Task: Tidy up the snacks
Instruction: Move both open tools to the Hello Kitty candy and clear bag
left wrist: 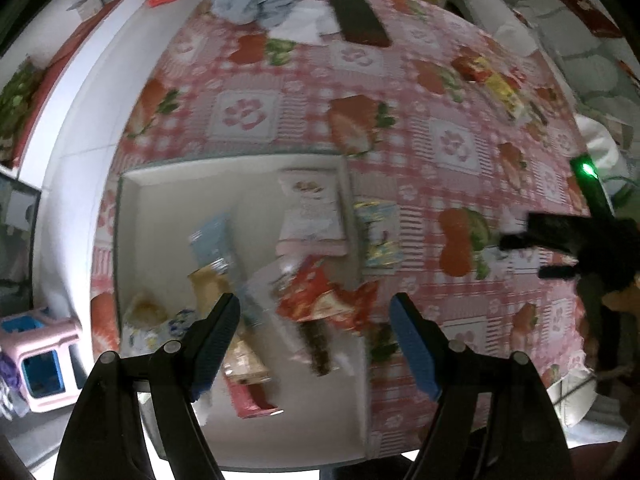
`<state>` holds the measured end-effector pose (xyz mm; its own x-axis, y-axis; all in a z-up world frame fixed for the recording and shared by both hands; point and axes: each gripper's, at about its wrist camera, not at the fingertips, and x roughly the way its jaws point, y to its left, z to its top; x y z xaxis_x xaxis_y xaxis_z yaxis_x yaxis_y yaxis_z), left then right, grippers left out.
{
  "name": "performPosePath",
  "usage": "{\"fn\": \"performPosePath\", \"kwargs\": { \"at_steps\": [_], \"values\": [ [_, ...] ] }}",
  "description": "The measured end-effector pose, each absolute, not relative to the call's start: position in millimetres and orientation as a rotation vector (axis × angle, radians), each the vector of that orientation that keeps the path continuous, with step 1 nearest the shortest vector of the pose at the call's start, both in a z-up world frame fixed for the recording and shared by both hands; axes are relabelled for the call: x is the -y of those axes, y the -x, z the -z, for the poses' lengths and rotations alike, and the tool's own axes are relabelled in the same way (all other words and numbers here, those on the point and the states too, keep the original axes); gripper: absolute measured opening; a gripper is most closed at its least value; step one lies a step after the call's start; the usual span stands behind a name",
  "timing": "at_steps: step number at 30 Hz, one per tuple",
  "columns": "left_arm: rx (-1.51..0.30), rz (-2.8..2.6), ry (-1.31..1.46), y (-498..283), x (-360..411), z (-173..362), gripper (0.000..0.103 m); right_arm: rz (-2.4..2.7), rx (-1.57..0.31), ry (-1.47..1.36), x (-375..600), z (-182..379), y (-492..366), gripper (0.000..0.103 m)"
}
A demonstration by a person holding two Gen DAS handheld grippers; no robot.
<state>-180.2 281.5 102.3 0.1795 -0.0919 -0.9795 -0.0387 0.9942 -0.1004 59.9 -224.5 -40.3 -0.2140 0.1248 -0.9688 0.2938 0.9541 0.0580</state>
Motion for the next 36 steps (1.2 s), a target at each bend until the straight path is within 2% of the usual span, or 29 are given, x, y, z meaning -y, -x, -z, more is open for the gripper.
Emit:
{"fn": "performPosePath", "kwargs": {
  "at_steps": [6,11,16,21,30,33,35,36],
  "values": [
    [-1.388,0.095,0.02,153,-235,-96,0.08,0.147,-1.807,-0.275,200,64,-92,0.101],
    [-1.44,0.096,-0.011,128,-202,-65,0.08,0.134,-1.816,-0.174,193,76,-88,0.101],
    [-1.492,0.02,0.007,115,-192,-35,0.08,0.13,-1.822,-0.227,208,80,-77,0.102],
    [-1.538,-0.044,0.042,113,-195,-15,0.08,0.104,-1.835,-0.164,205,84,-75,0.102],
    [-1.522,-0.085,0.031,104,-189,-11,0.081,0.13,-1.815,-0.17,215,70,-96,0.101],
    [-1.558,-0.075,0.013,102,-177,-3,0.081,0.068,-1.793,-0.089,218,59,-98,0.084],
    [-1.554,-0.061,-0.017,104,-165,-2,0.082,0.021,-1.78,-0.031,220,52,-96,0.06],
    [-1.554,-0.046,-0.033,105,-158,-1,0.082,0.004,-1.77,-0.006,225,48,-94,0.053]
  ]
}}
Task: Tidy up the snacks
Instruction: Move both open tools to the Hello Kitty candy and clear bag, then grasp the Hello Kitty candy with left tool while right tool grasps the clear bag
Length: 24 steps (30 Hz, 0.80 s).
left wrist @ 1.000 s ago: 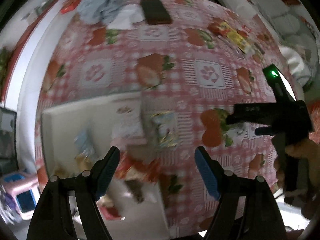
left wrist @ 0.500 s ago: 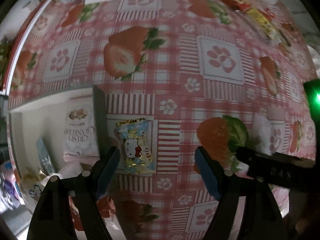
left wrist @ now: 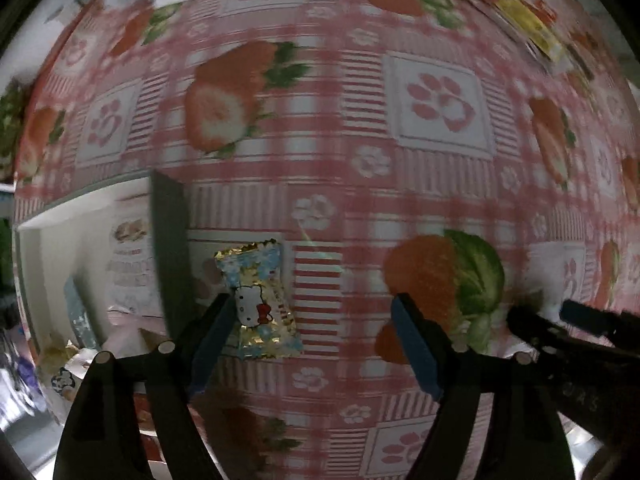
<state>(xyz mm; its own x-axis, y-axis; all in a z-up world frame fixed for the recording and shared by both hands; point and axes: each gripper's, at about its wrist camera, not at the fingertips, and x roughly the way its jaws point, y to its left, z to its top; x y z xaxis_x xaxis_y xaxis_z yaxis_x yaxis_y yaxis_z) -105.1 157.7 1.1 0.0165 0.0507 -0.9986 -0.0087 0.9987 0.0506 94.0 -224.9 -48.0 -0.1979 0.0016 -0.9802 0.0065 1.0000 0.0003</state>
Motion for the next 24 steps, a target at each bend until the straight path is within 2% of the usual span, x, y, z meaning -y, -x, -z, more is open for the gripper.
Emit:
{"fn": "performPosePath", "kwargs": {
  "at_steps": [1,2,8,10,11,12,13,14,17,19,20,21,24],
  "values": [
    [-1.549,-0.019,-0.043,106,-149,-2,0.082,-0.003,-1.763,0.004,229,46,-92,0.039],
    [-1.541,0.003,-0.048,106,-142,-4,0.082,-0.007,-1.757,0.015,237,45,-89,0.031],
    [-1.44,-0.119,-0.131,108,-136,-22,0.083,-0.057,-1.754,0.003,258,45,-83,0.032],
    [-1.443,-0.135,-0.113,107,-144,-22,0.084,-0.054,-1.751,0.002,257,46,-77,0.033],
    [-1.469,-0.141,-0.11,106,-147,-17,0.084,-0.051,-1.751,-0.009,255,46,-73,0.039],
    [-1.498,-0.15,-0.112,104,-150,-10,0.084,-0.056,-1.75,-0.028,249,45,-67,0.044],
    [-1.522,-0.16,-0.111,104,-153,-4,0.085,-0.071,-1.75,-0.034,246,47,-65,0.059],
    [-1.514,-0.166,-0.086,105,-159,-4,0.089,-0.081,-1.749,-0.016,241,48,-65,0.066],
    [-1.524,-0.138,-0.052,103,-158,-1,0.091,-0.093,-1.73,0.059,229,51,-64,0.065],
    [-1.546,-0.088,-0.009,99,-155,1,0.089,-0.072,-1.725,0.09,221,48,-61,0.058],
    [-1.553,-0.071,0.008,98,-152,1,0.085,-0.072,-1.716,0.091,221,45,-60,0.039],
    [-1.554,-0.053,0.029,99,-149,1,0.08,-0.074,-1.71,0.088,220,43,-59,0.028],
    [-1.537,-0.013,0.009,94,-139,-6,0.047,-0.101,-1.738,0.034,225,40,-57,0.029]
  ]
}}
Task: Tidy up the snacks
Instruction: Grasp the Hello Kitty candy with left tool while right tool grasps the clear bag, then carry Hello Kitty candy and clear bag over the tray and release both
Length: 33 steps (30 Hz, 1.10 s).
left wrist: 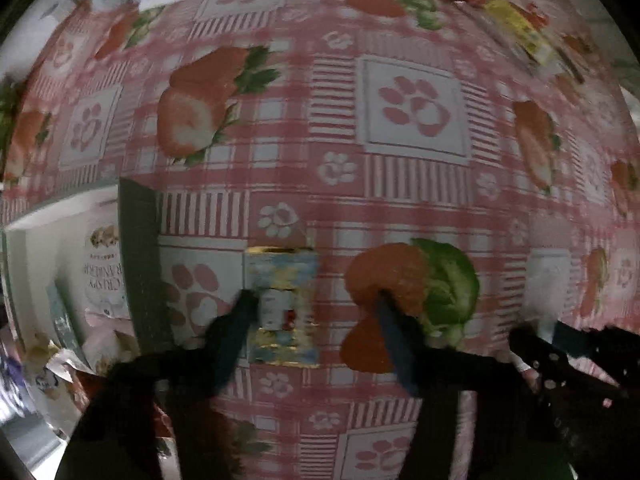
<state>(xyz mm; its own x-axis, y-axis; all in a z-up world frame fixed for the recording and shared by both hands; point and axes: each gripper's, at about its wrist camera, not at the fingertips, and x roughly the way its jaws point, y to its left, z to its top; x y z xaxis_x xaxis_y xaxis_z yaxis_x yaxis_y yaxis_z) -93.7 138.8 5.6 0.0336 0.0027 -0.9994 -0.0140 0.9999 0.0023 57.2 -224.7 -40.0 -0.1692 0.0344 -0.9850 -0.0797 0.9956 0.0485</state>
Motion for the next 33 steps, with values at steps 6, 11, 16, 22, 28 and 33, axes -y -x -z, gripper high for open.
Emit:
{"fn": "performPosePath", "kwargs": {
  "at_steps": [6,11,16,22,28,33],
  "values": [
    [-1.534,0.097,0.063,111,-131,-22,0.027,-0.148,-1.713,-0.071,241,19,-47,0.029],
    [-1.492,0.144,0.107,129,-149,-46,0.027,-0.173,-1.695,-0.112,248,-7,-47,0.029],
    [-1.449,0.142,0.137,141,-177,-67,0.027,-0.218,-1.681,-0.13,244,-33,-48,0.029],
    [-1.411,0.099,0.148,160,-207,-90,0.027,-0.276,-1.662,-0.105,224,-40,-50,0.029],
    [-1.378,0.031,0.174,164,-236,-101,0.027,-0.341,-1.644,-0.048,183,-36,-52,0.029],
    [-1.366,-0.02,0.188,169,-260,-106,0.027,-0.408,-1.627,0.018,142,-41,-57,0.029]
  ]
}}
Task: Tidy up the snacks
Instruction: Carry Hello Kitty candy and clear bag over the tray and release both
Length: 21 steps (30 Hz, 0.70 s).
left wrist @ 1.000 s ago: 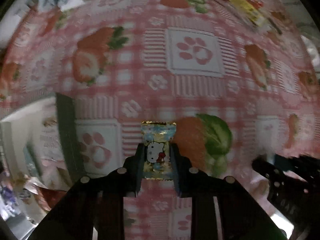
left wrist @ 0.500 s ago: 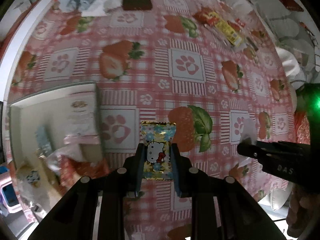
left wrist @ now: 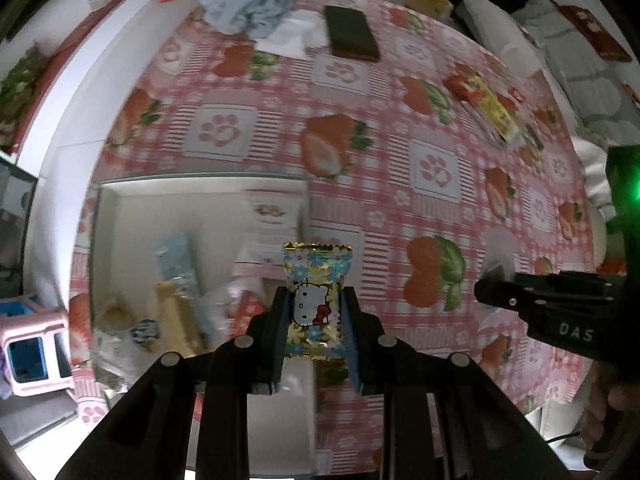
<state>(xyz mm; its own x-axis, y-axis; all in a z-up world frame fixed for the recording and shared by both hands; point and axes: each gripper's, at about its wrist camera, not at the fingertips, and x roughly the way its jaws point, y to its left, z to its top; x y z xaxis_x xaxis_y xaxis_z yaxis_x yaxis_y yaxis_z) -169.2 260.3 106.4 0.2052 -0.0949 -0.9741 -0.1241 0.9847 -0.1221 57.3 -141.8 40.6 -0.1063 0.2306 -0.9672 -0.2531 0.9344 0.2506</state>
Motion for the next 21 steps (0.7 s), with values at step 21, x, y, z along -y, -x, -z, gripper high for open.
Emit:
{"fn": "performPosePath", "kwargs": {
  "at_steps": [21],
  "values": [
    [-1.353,-0.185,0.248,191,-345,-100,0.027,-0.615,-1.602,0.197,16,-53,-47,0.029]
  ]
}}
